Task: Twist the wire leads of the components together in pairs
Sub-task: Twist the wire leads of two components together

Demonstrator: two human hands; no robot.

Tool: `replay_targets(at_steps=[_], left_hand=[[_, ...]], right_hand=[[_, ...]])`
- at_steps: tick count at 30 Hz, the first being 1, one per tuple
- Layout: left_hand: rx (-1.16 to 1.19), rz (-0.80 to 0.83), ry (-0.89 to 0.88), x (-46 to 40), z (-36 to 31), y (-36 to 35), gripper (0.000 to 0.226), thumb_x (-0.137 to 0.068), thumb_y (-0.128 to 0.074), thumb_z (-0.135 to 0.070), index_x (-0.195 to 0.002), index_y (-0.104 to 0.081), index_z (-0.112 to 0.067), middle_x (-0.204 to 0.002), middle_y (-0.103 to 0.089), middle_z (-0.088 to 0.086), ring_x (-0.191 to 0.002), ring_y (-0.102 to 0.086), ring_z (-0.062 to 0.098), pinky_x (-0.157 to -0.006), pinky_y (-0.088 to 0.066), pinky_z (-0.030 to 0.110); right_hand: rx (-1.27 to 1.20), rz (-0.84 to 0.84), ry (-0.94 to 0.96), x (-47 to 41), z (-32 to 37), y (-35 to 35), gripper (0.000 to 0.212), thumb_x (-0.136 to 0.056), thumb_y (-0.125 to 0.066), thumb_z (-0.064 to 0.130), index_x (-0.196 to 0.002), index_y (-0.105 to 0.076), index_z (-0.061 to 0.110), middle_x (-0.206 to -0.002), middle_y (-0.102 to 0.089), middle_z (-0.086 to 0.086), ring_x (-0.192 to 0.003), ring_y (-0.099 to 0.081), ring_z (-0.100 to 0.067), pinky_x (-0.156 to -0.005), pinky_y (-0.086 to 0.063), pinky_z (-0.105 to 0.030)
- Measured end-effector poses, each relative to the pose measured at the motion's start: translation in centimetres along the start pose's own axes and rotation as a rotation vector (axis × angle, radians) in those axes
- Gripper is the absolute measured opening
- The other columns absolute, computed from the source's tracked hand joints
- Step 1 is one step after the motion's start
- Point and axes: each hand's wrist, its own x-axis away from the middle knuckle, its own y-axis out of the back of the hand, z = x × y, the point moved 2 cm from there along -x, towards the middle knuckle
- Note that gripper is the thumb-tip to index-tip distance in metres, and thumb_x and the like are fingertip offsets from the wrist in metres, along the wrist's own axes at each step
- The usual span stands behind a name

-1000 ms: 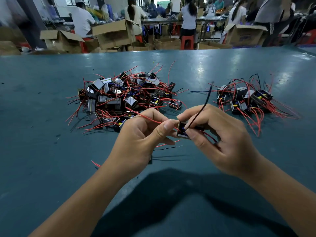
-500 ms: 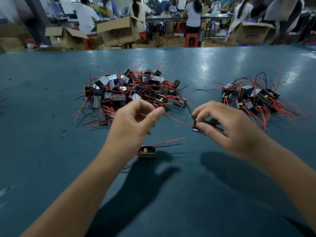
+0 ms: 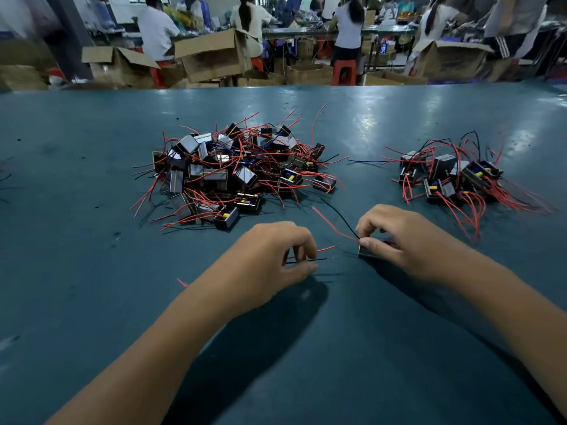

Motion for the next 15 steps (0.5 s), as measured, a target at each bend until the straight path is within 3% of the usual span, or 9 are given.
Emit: replay_targets(at_steps=[5, 11, 15], left_hand=[[-0.066, -0.001, 0.023, 0.0, 0.1, -0.9, 0.017, -0.09, -0.072, -0.035, -0.102, -0.063, -0.028, -0.09, -0.05, -0.016, -0.074, -0.046, -0.006, -0.071, -0.039, 0.025], [-0.102, -0.028, 0.053, -0.1, -0.4, -1.1, 0.017, -0.092, -0.069, -0.037, -0.099, -0.056, -0.028, -0.084, -0.047, -0.01, -0.074, -0.044, 0.007, -0.066, -0.039, 0.031], [-0.11, -0.019, 0.054, 0.0, -0.5, -1.1, 0.014, -0.092, -0.068, -0.037, -0.097, -0.057, -0.028, -0.084, -0.049, -0.01, -0.076, -0.048, 0.011, -0.067, -0.044, 0.035]], right_hand=[[0.129, 0.026, 0.071, 0.1, 0.4, 0.4, 0.007, -0.093, -0.065, 0.027, -0.091, -0.058, 0.026, -0.093, -0.051, 0.014, -0.089, -0.044, -0.01, -0.081, -0.037, -0.027], [0.223, 0.029, 0.095, 0.2, 1.2, 0.7, 0.011, -0.091, -0.062, 0.041, -0.087, -0.054, 0.035, -0.092, -0.049, 0.016, -0.088, -0.044, -0.009, -0.082, -0.033, -0.026], [0.202, -0.025, 0.098, 0.1, 1.6, 0.5, 0.012, -0.09, -0.064, 0.038, -0.093, -0.059, 0.028, -0.09, -0.051, 0.016, -0.086, -0.045, -0.009, -0.079, -0.031, -0.023]])
